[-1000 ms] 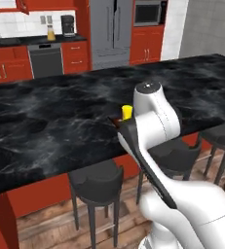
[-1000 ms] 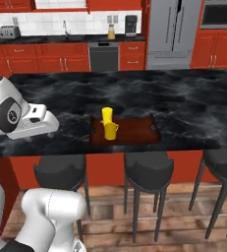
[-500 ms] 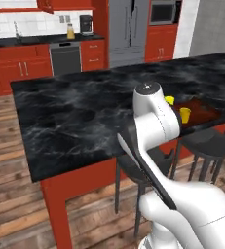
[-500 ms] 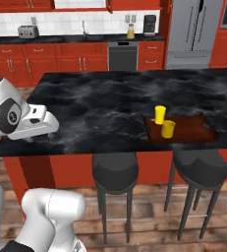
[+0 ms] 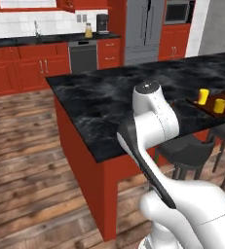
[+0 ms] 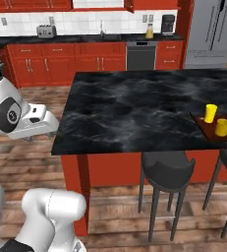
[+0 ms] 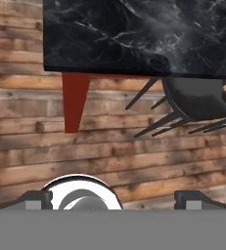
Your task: There is a tray on the dining counter. Grab the cup, mug, and pitcher and place them on the tray. The pitcher may be placed next to the tray if it cannot fit the tray.
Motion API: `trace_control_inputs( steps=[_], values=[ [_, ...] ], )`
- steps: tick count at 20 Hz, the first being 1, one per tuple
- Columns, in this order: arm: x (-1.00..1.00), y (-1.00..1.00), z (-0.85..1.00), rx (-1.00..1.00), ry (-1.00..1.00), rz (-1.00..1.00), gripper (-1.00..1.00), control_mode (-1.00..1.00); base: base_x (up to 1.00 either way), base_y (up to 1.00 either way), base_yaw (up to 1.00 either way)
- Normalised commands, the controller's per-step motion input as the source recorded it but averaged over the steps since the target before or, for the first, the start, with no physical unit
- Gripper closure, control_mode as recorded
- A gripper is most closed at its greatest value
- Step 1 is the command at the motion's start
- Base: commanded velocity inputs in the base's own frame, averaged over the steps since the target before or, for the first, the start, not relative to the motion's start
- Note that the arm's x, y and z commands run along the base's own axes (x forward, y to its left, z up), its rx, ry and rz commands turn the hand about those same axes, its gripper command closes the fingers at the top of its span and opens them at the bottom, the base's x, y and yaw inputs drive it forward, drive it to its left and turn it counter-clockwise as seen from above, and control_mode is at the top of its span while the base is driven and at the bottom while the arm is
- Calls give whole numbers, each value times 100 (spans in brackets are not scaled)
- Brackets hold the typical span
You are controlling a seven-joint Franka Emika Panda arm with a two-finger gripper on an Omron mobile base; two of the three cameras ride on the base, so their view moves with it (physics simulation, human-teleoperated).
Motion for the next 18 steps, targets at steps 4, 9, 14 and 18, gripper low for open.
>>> trace_control_inputs(
  steps=[4, 9, 14, 18],
  values=[
    [0, 0, 0, 0, 0, 0, -100, 100, 0, 100, 0],
    [0, 0, 0, 0, 0, 0, -100, 100, 0, 100, 0],
    [0, 0, 0, 0, 0, 0, -100, 100, 29, 100, -3],
    [0, 0, 0, 0, 0, 0, -100, 100, 94, 100, -5]
  ],
)
